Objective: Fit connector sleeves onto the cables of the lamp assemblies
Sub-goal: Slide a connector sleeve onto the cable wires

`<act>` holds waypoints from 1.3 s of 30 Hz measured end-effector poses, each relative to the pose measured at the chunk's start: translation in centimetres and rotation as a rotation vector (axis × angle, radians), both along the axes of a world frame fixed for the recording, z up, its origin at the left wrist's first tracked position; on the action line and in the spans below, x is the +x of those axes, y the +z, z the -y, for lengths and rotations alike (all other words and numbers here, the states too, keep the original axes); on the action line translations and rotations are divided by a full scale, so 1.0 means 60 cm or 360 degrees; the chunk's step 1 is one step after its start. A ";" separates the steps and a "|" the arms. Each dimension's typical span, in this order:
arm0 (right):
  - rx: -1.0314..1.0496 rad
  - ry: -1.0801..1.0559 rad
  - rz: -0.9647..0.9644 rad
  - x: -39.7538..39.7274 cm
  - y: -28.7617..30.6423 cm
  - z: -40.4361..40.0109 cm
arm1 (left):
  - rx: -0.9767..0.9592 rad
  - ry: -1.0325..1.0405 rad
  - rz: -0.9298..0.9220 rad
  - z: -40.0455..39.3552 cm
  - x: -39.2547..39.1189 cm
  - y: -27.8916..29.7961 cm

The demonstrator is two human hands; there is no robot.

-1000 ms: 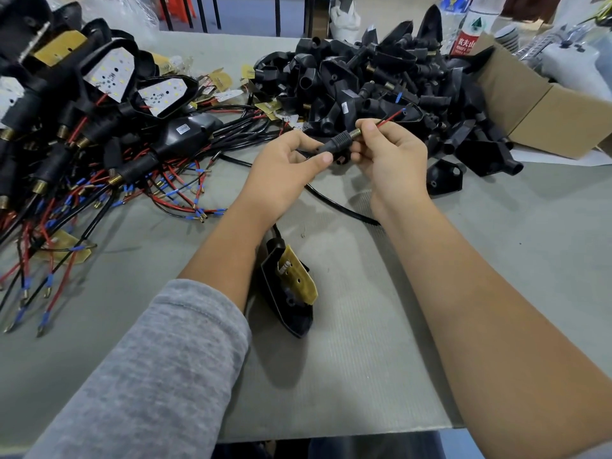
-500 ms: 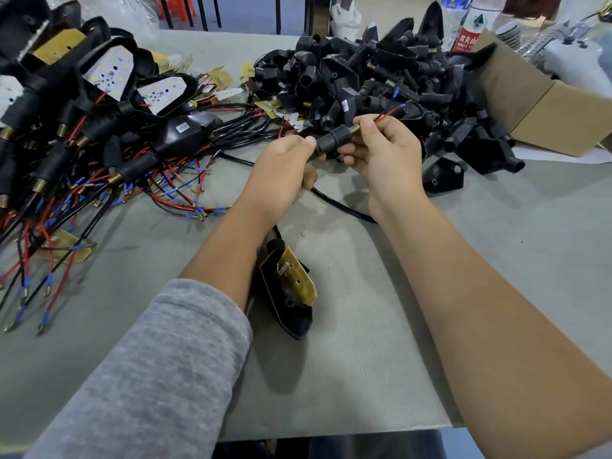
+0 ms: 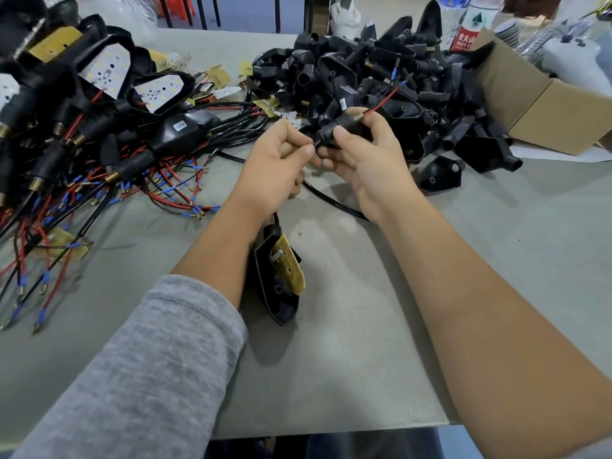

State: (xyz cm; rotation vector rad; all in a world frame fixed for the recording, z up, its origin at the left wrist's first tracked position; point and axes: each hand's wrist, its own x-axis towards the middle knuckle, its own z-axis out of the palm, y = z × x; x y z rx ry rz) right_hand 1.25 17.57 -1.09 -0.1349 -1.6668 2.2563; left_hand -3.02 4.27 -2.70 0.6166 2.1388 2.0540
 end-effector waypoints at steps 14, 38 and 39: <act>0.0066 -0.0110 0.0103 -0.009 -0.008 -0.010 | -0.0061 0.0082 -0.0104 -0.001 0.000 0.003; 0.0219 0.0013 0.0202 -0.007 -0.002 -0.008 | -0.0227 0.0106 0.0150 -0.006 -0.002 0.008; 0.0240 -0.0009 0.0182 -0.007 -0.005 -0.009 | -0.0246 0.0105 0.0144 -0.006 -0.003 0.007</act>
